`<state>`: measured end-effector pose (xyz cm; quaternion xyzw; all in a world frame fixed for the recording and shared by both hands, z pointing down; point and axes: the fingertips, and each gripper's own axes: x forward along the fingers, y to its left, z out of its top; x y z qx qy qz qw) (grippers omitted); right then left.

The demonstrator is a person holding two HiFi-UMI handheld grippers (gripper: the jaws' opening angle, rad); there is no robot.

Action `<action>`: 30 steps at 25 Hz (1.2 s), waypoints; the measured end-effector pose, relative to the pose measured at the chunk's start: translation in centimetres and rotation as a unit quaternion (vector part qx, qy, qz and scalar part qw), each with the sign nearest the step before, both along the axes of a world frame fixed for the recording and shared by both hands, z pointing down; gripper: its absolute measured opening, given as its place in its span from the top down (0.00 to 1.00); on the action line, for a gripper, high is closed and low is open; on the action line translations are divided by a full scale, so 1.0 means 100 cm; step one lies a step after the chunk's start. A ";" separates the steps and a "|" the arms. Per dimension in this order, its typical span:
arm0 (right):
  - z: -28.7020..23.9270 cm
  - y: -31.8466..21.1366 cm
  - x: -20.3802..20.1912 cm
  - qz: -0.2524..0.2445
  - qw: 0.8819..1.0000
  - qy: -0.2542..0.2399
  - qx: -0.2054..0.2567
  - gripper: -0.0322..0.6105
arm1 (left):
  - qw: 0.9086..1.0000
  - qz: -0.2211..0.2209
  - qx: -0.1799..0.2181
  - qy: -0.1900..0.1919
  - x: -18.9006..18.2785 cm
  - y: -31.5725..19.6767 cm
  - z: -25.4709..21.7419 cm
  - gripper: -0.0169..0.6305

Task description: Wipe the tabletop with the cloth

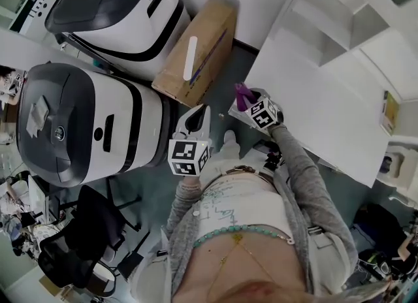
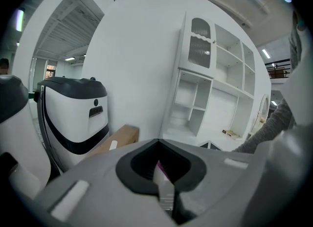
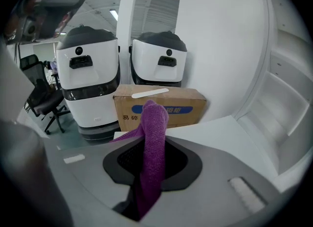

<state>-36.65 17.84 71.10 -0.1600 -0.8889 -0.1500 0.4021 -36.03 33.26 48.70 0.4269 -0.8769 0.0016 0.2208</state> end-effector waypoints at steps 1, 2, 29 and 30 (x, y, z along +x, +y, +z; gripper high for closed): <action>0.000 0.001 0.001 -0.004 1.000 -0.002 0.001 0.81 | 1.000 0.004 0.000 -0.001 0.000 -0.003 -0.001 0.97; -0.001 0.001 0.002 -0.007 1.000 -0.003 0.002 0.81 | 1.000 0.007 -0.001 -0.003 0.001 -0.005 -0.001 0.97; 0.000 -0.056 0.070 -0.053 0.999 0.008 0.004 0.81 | 1.000 0.026 -0.009 0.006 0.078 -0.091 -0.003 0.97; 0.000 -0.059 0.074 -0.051 0.999 0.009 0.004 0.81 | 1.000 0.030 -0.009 0.005 0.080 -0.094 -0.003 0.97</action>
